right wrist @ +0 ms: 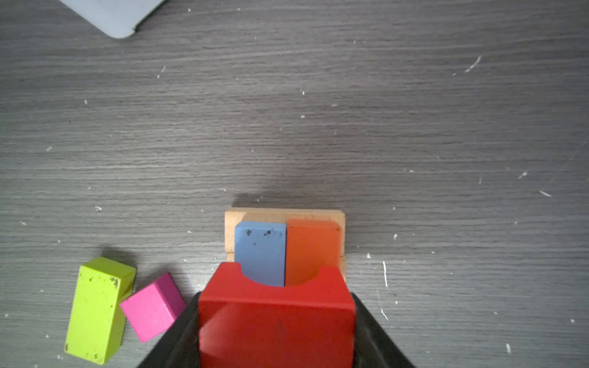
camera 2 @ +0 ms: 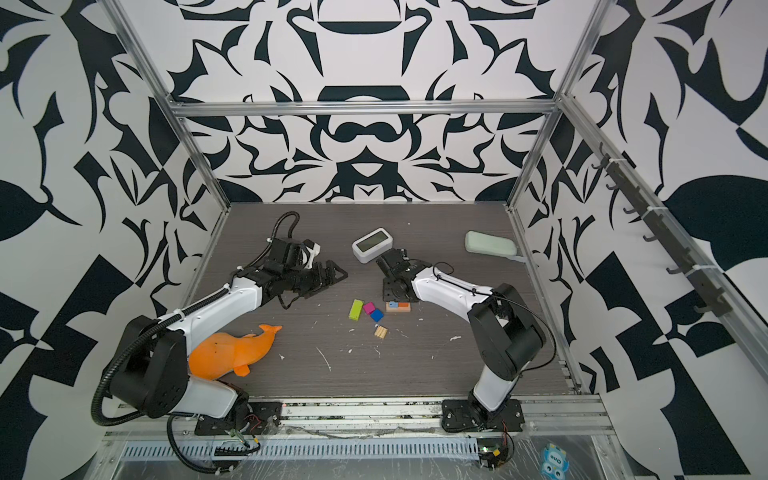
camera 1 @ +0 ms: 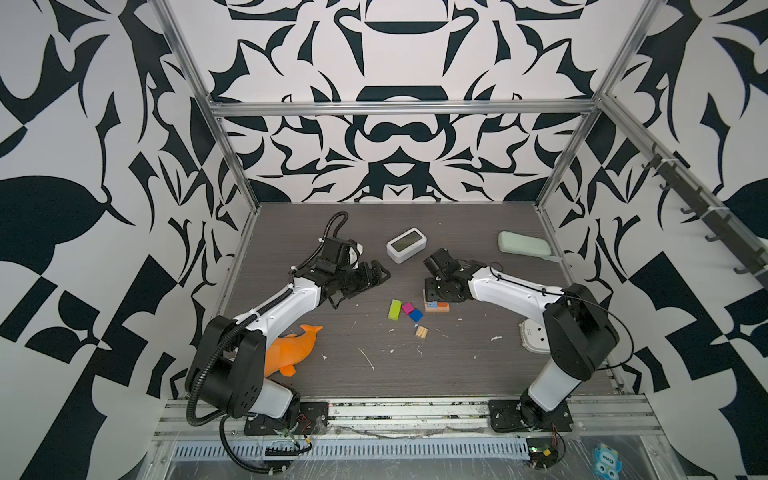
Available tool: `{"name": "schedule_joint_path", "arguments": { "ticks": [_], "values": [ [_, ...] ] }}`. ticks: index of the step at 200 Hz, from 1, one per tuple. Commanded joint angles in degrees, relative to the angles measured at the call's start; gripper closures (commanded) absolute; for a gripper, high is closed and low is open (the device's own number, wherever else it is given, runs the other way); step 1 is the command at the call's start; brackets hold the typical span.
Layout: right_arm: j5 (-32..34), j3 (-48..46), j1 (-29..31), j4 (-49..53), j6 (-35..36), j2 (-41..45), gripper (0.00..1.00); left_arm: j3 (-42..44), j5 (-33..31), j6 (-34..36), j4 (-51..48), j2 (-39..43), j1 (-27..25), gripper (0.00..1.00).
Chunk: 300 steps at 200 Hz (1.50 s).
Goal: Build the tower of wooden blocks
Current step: 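Lower the red arch block onto the light blue and orange blocks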
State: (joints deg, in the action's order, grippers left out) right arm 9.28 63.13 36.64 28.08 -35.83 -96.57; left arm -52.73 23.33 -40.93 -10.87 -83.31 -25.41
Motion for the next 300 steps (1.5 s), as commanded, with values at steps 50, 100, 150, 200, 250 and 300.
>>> {"name": "schedule_joint_path", "arguments": {
  "ticks": [50,100,150,200,250,300],
  "values": [
    [1.2,-0.5,-0.7,-0.7,0.9,-0.1,0.46,-0.4,-0.4,-0.3,0.5,0.6,-0.1,0.08],
    [0.6,-0.3,-0.8,-1.2,1.0,-0.8,0.46,-0.4,-0.3,-0.2,0.5,0.6,-0.1,0.08],
    [0.7,0.0,-0.8,-1.0,1.1,-1.4,0.45,-0.4,-0.2,-0.3,0.4,0.7,-0.1,0.08],
    [0.9,0.0,-0.7,-0.6,1.1,-1.4,0.38,-0.5,-0.2,-0.2,0.3,0.9,-0.1,0.08],
    [0.9,0.5,-0.8,-0.1,1.1,-1.3,0.32,-0.8,-0.2,-0.2,0.1,1.0,-0.1,0.08],
    [0.4,1.0,-0.8,0.7,1.6,-0.9,0.20,-0.5,-0.5,0.0,-0.3,1.6,-0.1,0.08]
  ]
}}
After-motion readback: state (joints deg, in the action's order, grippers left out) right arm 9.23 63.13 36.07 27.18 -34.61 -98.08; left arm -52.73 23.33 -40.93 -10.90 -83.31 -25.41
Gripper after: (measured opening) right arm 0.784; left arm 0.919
